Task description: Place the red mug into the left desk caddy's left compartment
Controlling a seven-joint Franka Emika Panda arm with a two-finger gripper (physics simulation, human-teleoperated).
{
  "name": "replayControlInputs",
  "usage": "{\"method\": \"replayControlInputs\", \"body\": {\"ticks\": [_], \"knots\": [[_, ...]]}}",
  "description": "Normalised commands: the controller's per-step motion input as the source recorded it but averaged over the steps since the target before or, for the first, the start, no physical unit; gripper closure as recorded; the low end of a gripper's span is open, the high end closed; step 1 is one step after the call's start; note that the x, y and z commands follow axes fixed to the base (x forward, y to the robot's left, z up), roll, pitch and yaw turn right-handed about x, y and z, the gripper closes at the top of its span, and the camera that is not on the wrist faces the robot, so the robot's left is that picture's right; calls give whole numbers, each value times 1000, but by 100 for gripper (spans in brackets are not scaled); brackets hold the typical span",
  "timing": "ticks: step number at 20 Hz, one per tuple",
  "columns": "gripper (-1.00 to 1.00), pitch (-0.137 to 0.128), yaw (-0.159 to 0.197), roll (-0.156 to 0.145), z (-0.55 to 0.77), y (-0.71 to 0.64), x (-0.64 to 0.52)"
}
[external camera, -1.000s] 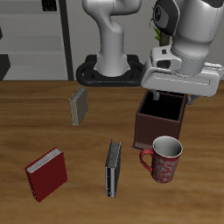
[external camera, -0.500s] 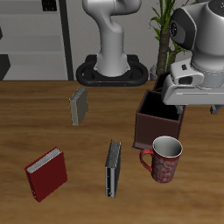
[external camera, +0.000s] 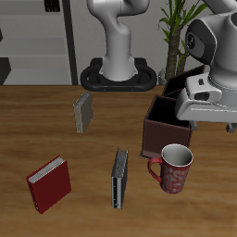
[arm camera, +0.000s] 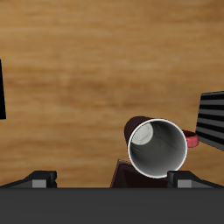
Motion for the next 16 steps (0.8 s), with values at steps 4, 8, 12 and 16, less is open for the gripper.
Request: {"method": "replayControlInputs", "body": {"ticks": [4,8,12,16], "knots": [[-100,-12,-19,-51,-226,41,15],[-100,-1,-16,-4,-150,-36,-7],[-100,10,-20,11,-301,-156,41],[-100,23,10,-31,-298,-156,42]]}}
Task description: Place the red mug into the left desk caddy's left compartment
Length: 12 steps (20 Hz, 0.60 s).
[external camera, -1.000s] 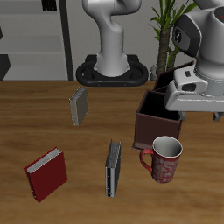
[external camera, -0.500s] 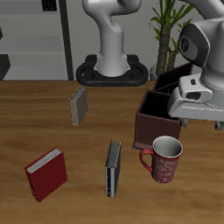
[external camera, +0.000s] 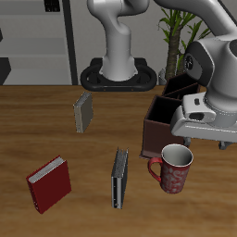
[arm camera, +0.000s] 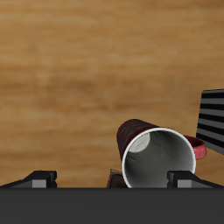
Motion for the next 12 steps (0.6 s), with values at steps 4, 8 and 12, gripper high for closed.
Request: {"method": "replayControlInputs", "body": {"ticks": [4,8,12], "knots": [[-100,18,-9,-32,-332,-209,21],[-100,38,-9,-9,-421,-125,31],[-100,37,-1,12,-392,45,-22]]}}
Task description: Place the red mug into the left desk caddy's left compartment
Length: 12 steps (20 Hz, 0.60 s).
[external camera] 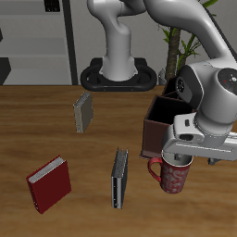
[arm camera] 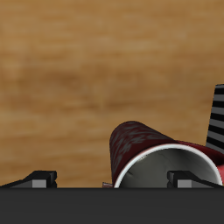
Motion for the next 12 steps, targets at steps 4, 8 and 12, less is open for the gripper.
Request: {"method": "replayControlInputs", "body": {"ticks": [4,8,12], "knots": [[-100,43,-26,8,-444,43,-26],[-100,36,-31,23,-317,10,-10],[100,28,-10,14,-302,12,-15]]}}
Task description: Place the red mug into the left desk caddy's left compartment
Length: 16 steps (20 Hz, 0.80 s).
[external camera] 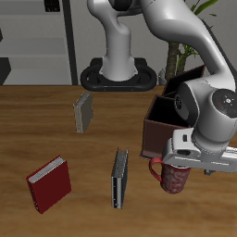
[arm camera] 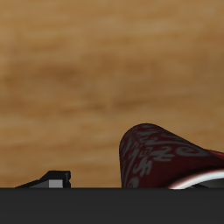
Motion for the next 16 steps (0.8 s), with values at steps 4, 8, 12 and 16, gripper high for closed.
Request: {"method": "replayControlInputs", "body": {"ticks": [4,8,12,16], "knots": [[100,-7,-11,-18,-1,-56,-7],[100,-38,-2,-18,257,-34,-86],[100,-78,14,-60,535,-32,-154],[100,-55,1,-28,462,-40,-158]]}}
